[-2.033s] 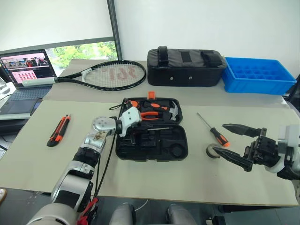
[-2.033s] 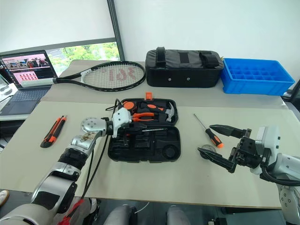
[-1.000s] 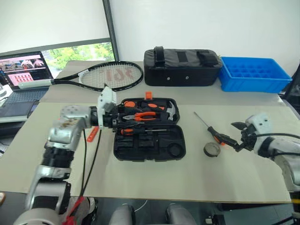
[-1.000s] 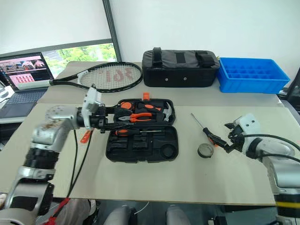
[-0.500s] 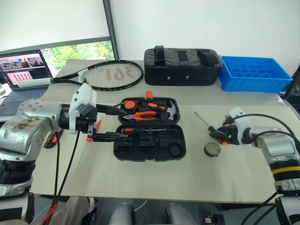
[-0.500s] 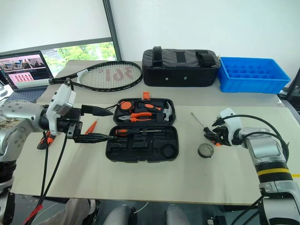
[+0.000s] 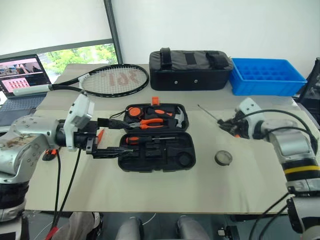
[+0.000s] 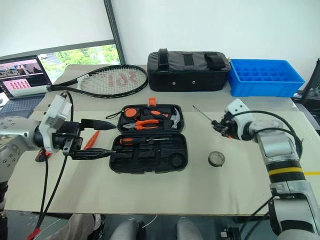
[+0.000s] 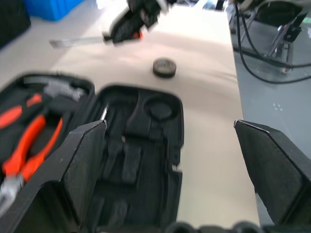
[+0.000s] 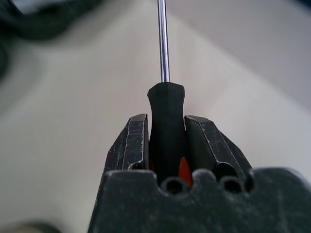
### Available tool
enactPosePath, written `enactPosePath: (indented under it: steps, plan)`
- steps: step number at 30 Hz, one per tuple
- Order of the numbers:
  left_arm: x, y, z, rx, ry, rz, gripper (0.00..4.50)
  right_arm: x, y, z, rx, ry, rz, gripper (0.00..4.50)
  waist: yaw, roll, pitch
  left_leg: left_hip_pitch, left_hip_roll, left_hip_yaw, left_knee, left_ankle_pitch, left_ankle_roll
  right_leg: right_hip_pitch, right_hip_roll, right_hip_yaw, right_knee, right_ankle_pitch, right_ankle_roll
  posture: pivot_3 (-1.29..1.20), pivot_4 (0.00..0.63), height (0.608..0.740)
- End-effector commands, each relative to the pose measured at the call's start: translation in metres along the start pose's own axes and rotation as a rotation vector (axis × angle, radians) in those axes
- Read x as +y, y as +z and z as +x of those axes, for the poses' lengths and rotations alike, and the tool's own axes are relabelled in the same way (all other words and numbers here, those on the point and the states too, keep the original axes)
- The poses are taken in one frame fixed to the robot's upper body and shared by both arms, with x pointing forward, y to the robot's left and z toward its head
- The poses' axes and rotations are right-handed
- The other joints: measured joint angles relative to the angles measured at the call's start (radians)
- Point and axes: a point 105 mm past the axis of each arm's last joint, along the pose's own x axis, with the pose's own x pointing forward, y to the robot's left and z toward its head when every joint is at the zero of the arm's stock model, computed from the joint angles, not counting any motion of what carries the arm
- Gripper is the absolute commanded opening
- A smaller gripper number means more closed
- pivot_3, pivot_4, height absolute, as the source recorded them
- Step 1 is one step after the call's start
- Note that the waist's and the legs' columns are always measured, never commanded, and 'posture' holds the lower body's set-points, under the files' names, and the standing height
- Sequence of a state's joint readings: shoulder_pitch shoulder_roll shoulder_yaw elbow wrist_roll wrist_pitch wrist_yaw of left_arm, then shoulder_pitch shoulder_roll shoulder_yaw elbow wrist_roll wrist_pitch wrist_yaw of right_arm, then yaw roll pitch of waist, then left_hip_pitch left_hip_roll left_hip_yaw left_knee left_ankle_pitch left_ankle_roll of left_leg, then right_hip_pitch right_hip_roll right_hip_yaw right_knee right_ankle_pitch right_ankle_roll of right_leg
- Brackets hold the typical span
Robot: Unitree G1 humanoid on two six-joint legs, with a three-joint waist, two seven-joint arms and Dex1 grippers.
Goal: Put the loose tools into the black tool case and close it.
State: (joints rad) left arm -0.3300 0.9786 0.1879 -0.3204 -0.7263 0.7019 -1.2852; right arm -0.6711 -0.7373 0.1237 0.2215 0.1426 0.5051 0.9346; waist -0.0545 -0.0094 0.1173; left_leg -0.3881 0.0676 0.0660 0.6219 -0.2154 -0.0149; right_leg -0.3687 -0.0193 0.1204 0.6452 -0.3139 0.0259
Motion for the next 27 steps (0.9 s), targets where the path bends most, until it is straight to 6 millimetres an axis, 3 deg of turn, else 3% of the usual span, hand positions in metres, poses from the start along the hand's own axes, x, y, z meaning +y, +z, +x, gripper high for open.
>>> enactPosePath:
  steps: [1,4,11,16,26,27]
  plan:
    - [-0.002,0.008,-0.013,0.002,0.050,0.038,4.50,0.033,0.036,0.013,-0.090,0.180,-0.157,0.84,0.003,0.000,0.000,0.000,0.000,0.000,0.000,0.000,0.000,0.000,0.000,0.000,0.000,0.000,0.000,0.00,0.150,0.708]
    - [-0.006,0.001,-0.022,0.033,0.093,0.025,4.50,0.055,0.041,0.026,-0.085,0.307,-0.229,0.84,0.013,0.000,0.000,0.000,0.000,0.000,0.000,0.000,0.000,0.000,0.000,-0.001,0.000,0.000,-0.001,0.00,0.150,0.708]
    - [-0.021,-0.015,-0.038,0.089,0.191,-0.028,4.50,0.084,0.051,0.053,-0.100,0.476,-0.371,0.84,0.015,-0.001,0.001,0.000,0.000,0.001,0.001,0.000,0.000,-0.001,-0.002,-0.002,0.001,0.000,-0.002,0.00,0.150,0.708]
    - [-0.029,-0.019,-0.042,0.086,0.230,-0.052,4.50,0.093,0.054,0.068,-0.085,0.524,-0.406,0.84,0.012,-0.001,0.001,0.001,0.001,0.001,0.001,0.000,0.000,-0.002,-0.002,-0.003,0.003,-0.001,-0.003,0.00,0.150,0.708]
    - [-0.031,-0.021,-0.037,0.075,0.231,-0.062,4.50,0.099,0.039,0.066,-0.012,0.601,-0.441,0.84,0.012,-0.001,0.001,0.001,0.001,0.001,0.000,0.000,0.000,-0.001,-0.003,-0.005,0.003,-0.001,-0.004,0.00,0.150,0.708]
    - [-0.030,-0.020,-0.037,0.073,0.230,-0.062,4.50,0.099,0.040,0.066,-0.017,0.596,-0.439,1.34,0.012,-0.001,0.001,0.002,0.001,0.001,0.000,0.000,0.000,-0.001,-0.003,-0.005,0.003,-0.001,-0.004,0.00,0.150,0.708]
